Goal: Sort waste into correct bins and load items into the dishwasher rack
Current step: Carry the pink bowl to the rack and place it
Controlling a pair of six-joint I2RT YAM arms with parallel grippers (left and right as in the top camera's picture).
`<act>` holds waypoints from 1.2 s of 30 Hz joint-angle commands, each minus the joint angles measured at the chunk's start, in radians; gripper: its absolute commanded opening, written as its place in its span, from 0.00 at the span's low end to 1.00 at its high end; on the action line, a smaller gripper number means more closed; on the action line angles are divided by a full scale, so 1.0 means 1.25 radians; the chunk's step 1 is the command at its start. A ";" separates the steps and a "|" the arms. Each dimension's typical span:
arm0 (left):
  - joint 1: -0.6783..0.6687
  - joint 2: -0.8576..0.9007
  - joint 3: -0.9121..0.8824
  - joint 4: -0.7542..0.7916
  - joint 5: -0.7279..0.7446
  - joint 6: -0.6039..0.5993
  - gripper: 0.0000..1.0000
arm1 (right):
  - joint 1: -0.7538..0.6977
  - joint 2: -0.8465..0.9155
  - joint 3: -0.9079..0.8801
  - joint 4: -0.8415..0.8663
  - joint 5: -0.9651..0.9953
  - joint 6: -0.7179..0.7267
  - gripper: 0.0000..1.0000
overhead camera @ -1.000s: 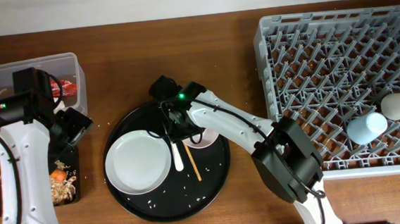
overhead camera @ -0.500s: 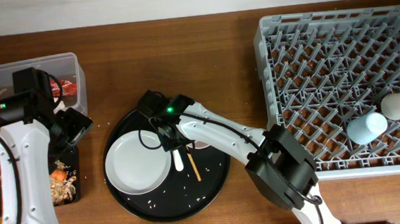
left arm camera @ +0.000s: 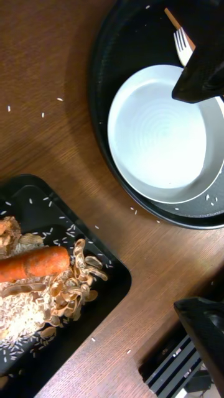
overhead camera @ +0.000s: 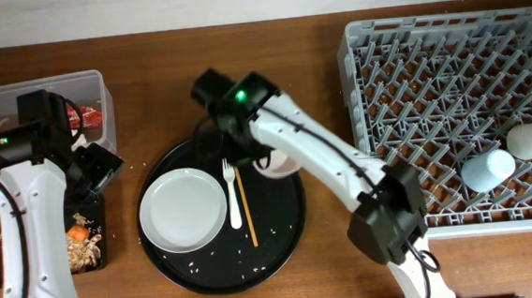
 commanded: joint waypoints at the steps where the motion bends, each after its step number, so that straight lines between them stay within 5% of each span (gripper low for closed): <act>1: 0.004 0.003 -0.001 -0.001 -0.012 -0.008 0.99 | -0.069 -0.044 0.207 -0.131 -0.004 -0.014 0.04; 3: 0.004 0.003 -0.001 -0.001 -0.012 -0.008 0.99 | -0.161 -0.064 0.312 -0.216 -0.061 -0.024 0.04; 8: 0.004 0.003 -0.001 -0.001 -0.012 -0.008 0.99 | -0.515 -0.100 0.321 -0.216 -0.504 -0.216 0.04; 15: 0.004 0.003 -0.001 -0.001 -0.012 -0.008 0.99 | -0.834 -0.099 0.150 -0.215 -0.548 -0.404 0.04; 20: 0.004 0.003 -0.001 -0.001 -0.012 -0.008 0.99 | -0.990 -0.099 -0.048 -0.130 -0.727 -0.542 0.04; 24: 0.003 0.003 -0.001 -0.001 -0.012 -0.008 0.99 | -1.043 -0.098 -0.206 -0.038 -0.937 -0.643 0.04; 31: 0.004 0.003 -0.001 -0.001 -0.012 -0.008 0.99 | -1.010 -0.098 -0.233 -0.018 -1.092 -0.642 0.04; 36: 0.004 0.003 -0.001 -0.001 -0.012 -0.008 0.99 | -0.968 -0.097 -0.238 -0.046 -0.975 -0.639 0.04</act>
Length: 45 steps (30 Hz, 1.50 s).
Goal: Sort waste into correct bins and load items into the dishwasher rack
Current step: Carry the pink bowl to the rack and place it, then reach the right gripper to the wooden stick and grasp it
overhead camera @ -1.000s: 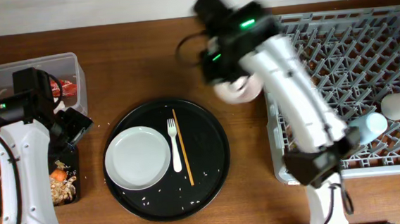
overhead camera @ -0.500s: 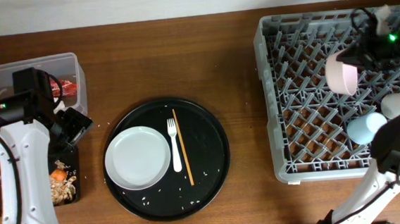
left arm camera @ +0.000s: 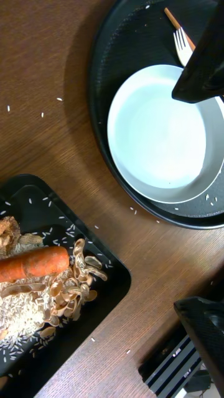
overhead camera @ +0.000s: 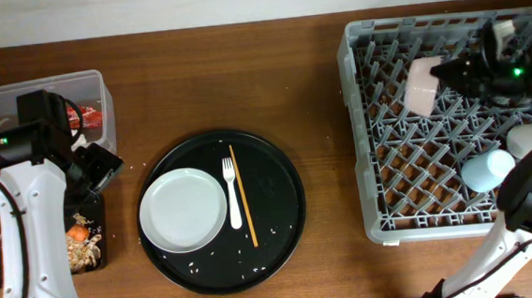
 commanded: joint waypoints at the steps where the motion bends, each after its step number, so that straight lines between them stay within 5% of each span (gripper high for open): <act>1: 0.004 0.003 -0.001 -0.001 -0.012 -0.008 0.99 | 0.020 -0.014 -0.014 -0.016 0.060 0.001 0.04; 11: 0.004 0.003 -0.001 -0.001 -0.012 -0.008 0.99 | -0.059 -0.013 -0.042 0.002 0.183 0.071 0.04; 15: 0.004 0.003 -0.001 -0.001 -0.012 -0.008 0.99 | -0.059 -0.013 -0.033 0.002 0.222 0.109 0.12; 21: 0.004 0.003 -0.001 -0.001 -0.012 -0.008 0.99 | -0.064 -0.017 0.132 -0.067 0.485 0.276 0.08; 23: 0.004 0.003 -0.001 -0.001 -0.012 -0.008 0.99 | -0.064 -0.017 0.231 -0.129 0.616 0.346 0.31; 25: 0.004 0.003 -0.001 -0.001 -0.012 -0.008 0.99 | -0.064 -0.017 0.326 -0.183 0.728 0.401 0.94; 34: 0.004 0.003 -0.001 -0.001 -0.012 -0.008 0.99 | -0.031 -0.126 0.361 -0.182 0.745 0.427 0.99; 38: 0.004 0.003 -0.001 -0.001 -0.012 -0.008 0.99 | 0.118 -0.243 0.360 -0.182 0.745 0.422 0.99; 45: 0.004 0.003 -0.001 -0.001 -0.012 -0.008 0.99 | 0.641 -0.208 0.233 -0.127 0.899 0.489 0.99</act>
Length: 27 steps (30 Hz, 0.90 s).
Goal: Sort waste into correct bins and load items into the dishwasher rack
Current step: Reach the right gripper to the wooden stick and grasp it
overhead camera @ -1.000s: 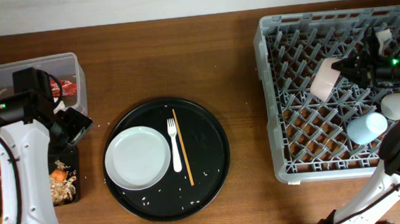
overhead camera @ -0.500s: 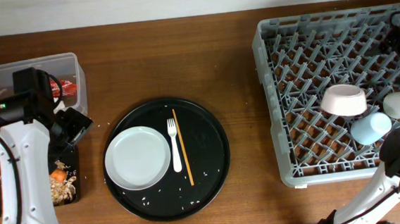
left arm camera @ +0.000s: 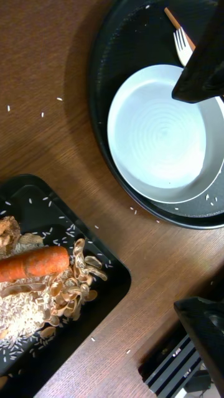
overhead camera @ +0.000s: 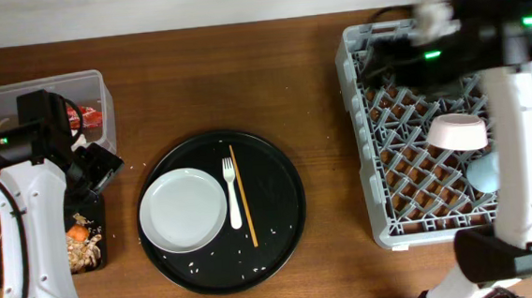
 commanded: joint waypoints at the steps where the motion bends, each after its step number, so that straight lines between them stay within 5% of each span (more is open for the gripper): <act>1: 0.003 0.003 -0.001 -0.001 -0.012 -0.008 0.99 | 0.175 0.054 -0.121 0.079 0.117 0.083 0.99; 7: 0.003 0.003 -0.001 -0.001 -0.012 -0.008 0.99 | 0.417 0.173 -0.366 0.391 0.131 0.151 0.80; 11: 0.003 0.003 -0.001 -0.001 -0.012 -0.008 0.99 | 0.522 0.260 -0.369 0.410 0.286 0.245 0.74; 16: 0.003 0.003 -0.001 -0.001 -0.012 -0.008 0.99 | 0.543 0.345 -0.370 0.424 0.287 0.273 0.63; 27: 0.003 0.003 -0.001 -0.001 -0.012 -0.008 0.99 | 0.544 0.388 -0.411 0.487 0.203 0.282 0.63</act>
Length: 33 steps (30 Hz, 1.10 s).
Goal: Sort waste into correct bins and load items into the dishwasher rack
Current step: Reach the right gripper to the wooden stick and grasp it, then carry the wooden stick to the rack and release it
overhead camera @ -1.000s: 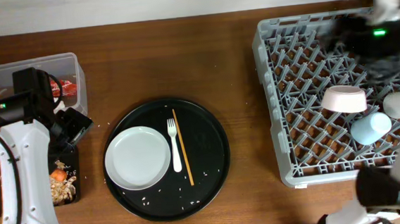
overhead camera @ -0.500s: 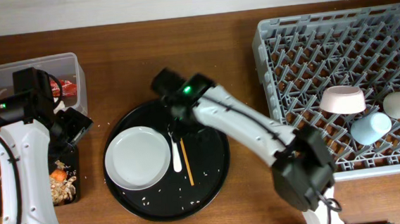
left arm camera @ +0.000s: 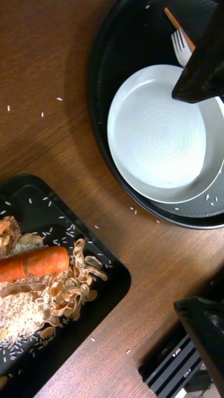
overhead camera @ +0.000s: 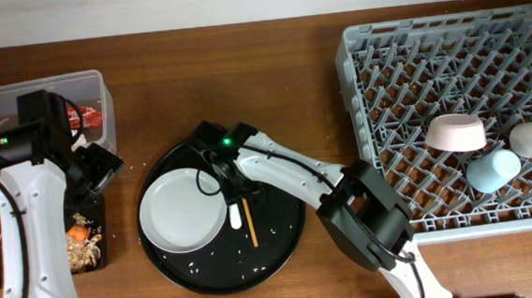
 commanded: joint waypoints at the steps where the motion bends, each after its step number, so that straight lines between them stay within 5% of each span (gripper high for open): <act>1: 0.004 0.003 -0.001 -0.001 -0.011 -0.008 0.99 | 0.000 0.023 -0.010 0.003 -0.005 0.013 0.63; 4: 0.004 0.003 -0.001 -0.001 -0.011 -0.008 0.99 | 0.000 0.023 -0.010 0.005 -0.005 0.013 0.63; 15: 0.004 0.003 -0.001 -0.001 -0.011 -0.008 0.99 | -0.001 0.027 -0.029 0.027 -0.005 0.046 0.04; 22: 0.004 0.003 -0.001 -0.001 -0.011 -0.008 0.99 | -0.093 -0.050 0.068 -0.106 -0.005 0.029 0.04; 28: 0.004 0.003 -0.001 -0.001 -0.011 -0.008 0.99 | -0.329 -0.262 0.183 -0.194 -0.005 -0.189 0.04; 33: 0.004 0.003 -0.001 -0.001 -0.011 -0.008 0.99 | -0.572 -0.269 0.179 -0.199 -0.018 -0.374 0.04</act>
